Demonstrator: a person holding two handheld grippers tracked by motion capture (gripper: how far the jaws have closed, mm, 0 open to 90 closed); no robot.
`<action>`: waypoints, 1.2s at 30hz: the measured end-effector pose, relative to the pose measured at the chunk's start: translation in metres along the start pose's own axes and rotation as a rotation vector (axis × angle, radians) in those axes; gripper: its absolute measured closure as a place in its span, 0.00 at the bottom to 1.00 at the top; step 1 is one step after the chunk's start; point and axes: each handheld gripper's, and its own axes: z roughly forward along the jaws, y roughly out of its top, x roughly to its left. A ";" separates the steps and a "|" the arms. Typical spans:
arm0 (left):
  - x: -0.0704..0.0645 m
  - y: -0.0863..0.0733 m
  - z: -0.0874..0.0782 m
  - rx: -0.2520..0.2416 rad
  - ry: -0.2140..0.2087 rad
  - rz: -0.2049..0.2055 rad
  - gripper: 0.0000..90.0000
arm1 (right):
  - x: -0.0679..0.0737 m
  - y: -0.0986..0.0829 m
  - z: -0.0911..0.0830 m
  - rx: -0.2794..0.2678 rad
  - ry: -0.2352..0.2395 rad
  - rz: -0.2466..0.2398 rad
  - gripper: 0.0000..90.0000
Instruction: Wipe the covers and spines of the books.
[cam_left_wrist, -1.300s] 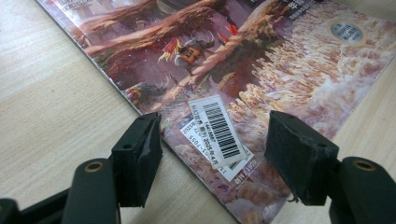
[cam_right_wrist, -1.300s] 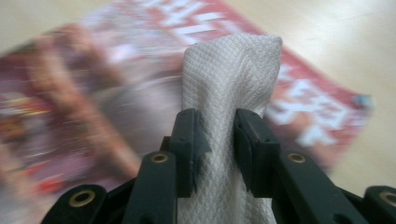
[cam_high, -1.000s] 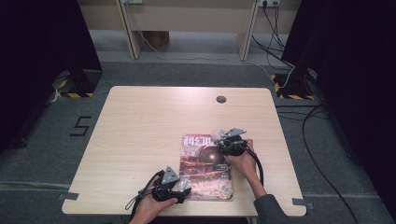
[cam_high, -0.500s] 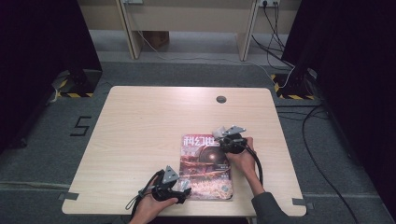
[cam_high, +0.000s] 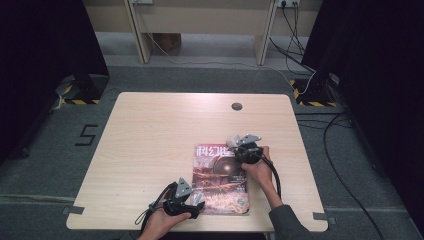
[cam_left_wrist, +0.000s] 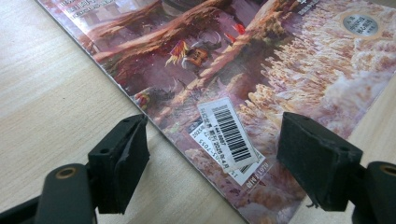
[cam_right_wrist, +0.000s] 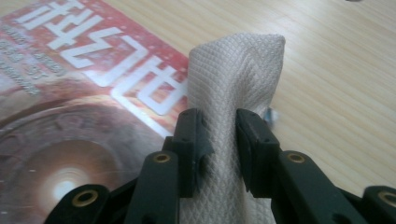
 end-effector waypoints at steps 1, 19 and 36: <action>0.000 0.000 0.000 0.000 0.000 0.001 0.26 | 0.003 0.001 0.000 0.000 0.007 -0.009 0.78; -0.001 0.000 0.000 -0.003 0.004 0.014 0.26 | 0.042 0.012 0.004 -0.010 0.187 -0.026 0.68; -0.004 0.000 -0.001 -0.009 0.030 0.040 0.27 | 0.060 0.019 0.006 0.006 0.263 -0.024 0.46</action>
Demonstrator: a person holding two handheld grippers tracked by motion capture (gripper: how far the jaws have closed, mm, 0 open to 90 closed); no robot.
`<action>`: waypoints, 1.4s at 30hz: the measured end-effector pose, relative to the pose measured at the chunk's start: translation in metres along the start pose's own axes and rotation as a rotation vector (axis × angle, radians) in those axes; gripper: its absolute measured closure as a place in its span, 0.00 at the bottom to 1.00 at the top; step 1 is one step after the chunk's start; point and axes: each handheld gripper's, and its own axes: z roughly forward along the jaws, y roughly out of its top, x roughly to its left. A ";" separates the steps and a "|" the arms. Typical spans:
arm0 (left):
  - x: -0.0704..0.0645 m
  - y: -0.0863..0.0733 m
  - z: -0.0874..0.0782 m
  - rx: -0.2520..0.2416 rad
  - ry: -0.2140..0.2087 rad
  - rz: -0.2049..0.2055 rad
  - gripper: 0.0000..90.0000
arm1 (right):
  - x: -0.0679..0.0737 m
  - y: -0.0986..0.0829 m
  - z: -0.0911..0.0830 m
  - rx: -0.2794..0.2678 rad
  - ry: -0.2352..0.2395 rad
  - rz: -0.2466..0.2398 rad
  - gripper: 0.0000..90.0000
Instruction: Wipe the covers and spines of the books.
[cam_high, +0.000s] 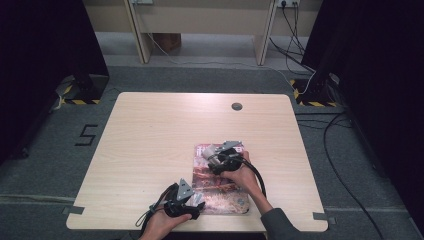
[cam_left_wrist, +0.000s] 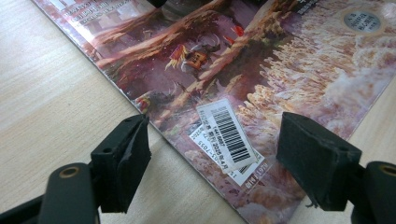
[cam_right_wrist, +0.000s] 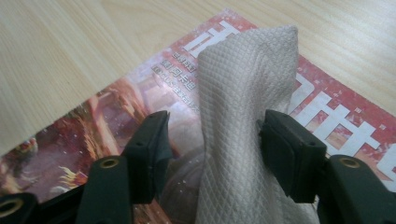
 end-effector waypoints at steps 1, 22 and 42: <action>0.000 0.000 0.000 0.000 0.000 0.000 0.27 | -0.001 0.000 0.000 -0.003 0.007 0.000 0.46; 0.000 0.000 0.000 -0.003 -0.001 0.002 0.27 | -0.021 -0.006 -0.009 -0.001 -0.111 0.005 0.72; 0.001 0.000 0.000 -0.003 -0.003 0.003 0.26 | -0.030 0.015 0.010 0.013 -0.143 0.028 0.72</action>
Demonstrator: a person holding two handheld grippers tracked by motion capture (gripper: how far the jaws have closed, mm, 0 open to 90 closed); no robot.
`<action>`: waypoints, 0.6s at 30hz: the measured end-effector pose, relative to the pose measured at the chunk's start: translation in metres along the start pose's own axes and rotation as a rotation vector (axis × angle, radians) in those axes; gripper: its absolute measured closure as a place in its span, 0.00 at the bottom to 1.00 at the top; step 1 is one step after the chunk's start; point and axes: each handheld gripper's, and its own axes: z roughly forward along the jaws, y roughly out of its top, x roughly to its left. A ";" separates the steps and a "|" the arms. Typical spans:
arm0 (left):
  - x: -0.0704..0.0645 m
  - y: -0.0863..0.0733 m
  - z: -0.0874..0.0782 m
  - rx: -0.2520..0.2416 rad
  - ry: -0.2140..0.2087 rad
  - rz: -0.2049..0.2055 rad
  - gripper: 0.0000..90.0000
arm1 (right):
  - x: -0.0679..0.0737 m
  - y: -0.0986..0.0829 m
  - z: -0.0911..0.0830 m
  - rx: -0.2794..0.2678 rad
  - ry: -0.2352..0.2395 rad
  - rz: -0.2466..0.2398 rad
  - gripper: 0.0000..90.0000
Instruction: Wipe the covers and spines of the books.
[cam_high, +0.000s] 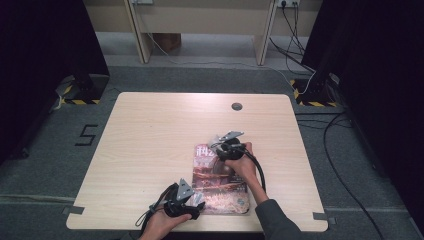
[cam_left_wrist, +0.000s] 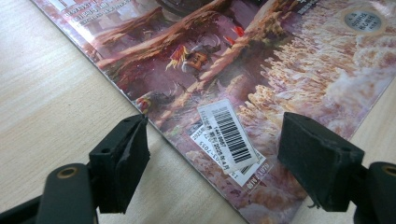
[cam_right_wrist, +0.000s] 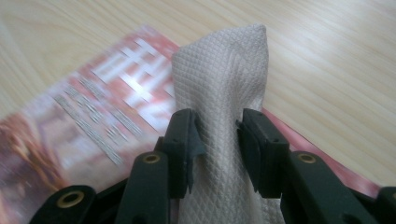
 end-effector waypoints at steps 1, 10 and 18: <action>0.000 0.000 0.000 -0.002 0.003 0.001 0.26 | 0.004 0.004 0.003 -0.003 0.010 -0.007 0.72; -0.001 -0.001 0.000 -0.005 0.006 0.000 0.26 | 0.024 0.026 0.019 0.031 0.042 -0.038 0.71; 0.000 -0.001 0.000 -0.004 0.002 0.000 0.26 | 0.025 0.031 0.024 0.035 0.002 -0.031 0.71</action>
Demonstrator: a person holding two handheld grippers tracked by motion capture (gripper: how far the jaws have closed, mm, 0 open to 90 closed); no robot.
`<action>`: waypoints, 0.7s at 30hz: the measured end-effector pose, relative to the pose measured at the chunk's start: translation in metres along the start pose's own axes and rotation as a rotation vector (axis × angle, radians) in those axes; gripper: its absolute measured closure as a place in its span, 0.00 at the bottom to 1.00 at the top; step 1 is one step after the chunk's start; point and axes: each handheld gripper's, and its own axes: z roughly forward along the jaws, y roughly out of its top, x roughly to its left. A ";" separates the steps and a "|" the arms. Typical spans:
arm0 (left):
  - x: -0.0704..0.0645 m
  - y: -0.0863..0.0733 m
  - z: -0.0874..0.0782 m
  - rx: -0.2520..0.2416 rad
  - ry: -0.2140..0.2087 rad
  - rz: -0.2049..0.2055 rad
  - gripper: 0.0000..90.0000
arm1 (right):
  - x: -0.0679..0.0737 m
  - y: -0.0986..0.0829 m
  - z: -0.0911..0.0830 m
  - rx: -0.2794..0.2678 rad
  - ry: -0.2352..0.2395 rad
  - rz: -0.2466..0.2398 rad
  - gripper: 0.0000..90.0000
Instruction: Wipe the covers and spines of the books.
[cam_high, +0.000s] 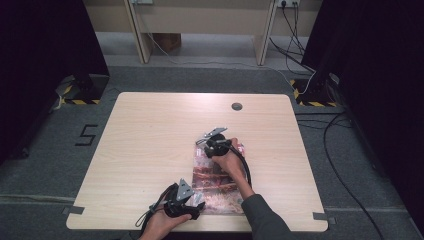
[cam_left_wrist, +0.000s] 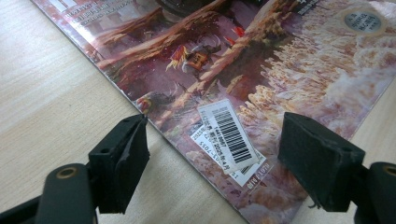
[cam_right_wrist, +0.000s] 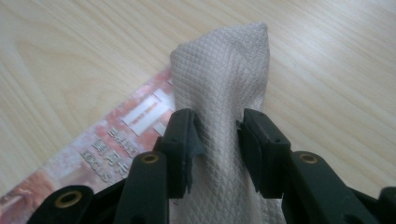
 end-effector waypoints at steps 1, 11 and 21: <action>0.000 0.000 0.000 -0.001 0.000 -0.001 0.26 | 0.002 0.001 0.001 -0.003 0.005 -0.007 0.71; 0.000 0.000 0.000 -0.002 0.001 0.001 0.26 | 0.008 0.006 -0.002 -0.034 0.062 0.020 0.63; 0.000 0.000 0.000 0.000 0.000 0.002 0.26 | 0.008 0.012 0.011 -0.036 0.044 0.025 0.74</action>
